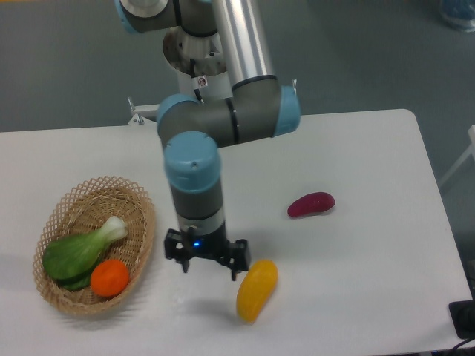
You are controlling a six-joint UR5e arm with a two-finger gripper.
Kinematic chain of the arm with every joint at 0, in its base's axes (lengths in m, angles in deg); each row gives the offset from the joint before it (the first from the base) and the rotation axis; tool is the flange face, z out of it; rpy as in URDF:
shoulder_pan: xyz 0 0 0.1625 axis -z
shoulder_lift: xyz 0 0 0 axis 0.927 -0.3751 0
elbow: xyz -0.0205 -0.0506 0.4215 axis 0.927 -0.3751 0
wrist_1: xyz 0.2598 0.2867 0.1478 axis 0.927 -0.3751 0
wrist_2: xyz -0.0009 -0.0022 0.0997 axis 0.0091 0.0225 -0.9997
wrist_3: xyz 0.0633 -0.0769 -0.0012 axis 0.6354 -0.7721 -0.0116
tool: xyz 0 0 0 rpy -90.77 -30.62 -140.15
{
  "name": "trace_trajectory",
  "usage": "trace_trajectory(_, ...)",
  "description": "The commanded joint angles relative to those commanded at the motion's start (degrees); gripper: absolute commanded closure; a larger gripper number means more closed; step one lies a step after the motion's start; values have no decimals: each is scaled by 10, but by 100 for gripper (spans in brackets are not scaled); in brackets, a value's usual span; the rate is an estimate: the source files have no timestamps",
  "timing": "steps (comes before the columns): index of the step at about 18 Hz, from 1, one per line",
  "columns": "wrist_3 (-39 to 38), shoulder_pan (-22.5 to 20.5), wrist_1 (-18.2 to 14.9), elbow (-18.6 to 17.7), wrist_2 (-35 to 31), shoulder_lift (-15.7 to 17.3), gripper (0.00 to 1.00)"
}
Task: Pick up the orange from the basket
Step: 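Move the open gripper over the wicker basket above the orange, then lower the gripper into the basket and close it on the orange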
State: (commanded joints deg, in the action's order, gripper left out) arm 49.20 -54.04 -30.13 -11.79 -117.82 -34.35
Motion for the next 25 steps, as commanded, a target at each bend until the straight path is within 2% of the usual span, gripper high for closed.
trace_trajectory(2, -29, 29, -1, 14, 1, -15, 0)
trace_trajectory(5, -76, 43, -8, 36, 14, -30, 0)
trace_trajectory(9, -108, 62, -109, 92, 37, -56, 0)
trace_trajectory(11, -121, 83, -141, 111, 41, -67, 0)
trace_trajectory(14, -139, 106, -184, 113, 53, -67, 0)
trace_trajectory(18, -175, 119, -204, 106, 49, -71, 0)
trace_trajectory(25, -202, 120, -205, 106, 36, -85, 0)
